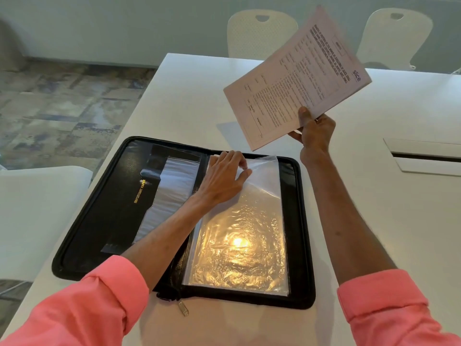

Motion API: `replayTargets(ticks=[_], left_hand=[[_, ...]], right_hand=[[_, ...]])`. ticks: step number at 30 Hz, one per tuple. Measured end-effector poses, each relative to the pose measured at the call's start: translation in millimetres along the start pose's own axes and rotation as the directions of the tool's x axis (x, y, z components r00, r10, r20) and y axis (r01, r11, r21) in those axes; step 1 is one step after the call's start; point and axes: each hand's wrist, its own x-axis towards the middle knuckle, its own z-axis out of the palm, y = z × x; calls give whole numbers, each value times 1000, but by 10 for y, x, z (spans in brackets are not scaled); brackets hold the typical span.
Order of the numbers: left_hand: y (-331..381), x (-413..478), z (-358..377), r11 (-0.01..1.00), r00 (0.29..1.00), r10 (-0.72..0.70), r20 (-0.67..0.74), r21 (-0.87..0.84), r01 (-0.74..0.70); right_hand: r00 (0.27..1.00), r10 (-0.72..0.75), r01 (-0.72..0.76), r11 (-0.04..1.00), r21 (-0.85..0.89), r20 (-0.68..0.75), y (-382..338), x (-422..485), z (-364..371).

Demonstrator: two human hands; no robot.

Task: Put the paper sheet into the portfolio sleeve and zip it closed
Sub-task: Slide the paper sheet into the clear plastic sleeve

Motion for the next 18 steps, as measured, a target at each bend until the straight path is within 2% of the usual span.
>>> replayTargets(ticks=[9, 18], left_hand=[[12, 25, 17, 1000, 999, 22, -38, 10, -21], [15, 67, 9, 993, 995, 89, 46, 78, -92]], right_hand=[[1000, -3, 4, 999, -54, 26, 42, 21, 118], [994, -14, 33, 984, -175, 111, 133, 68, 139]])
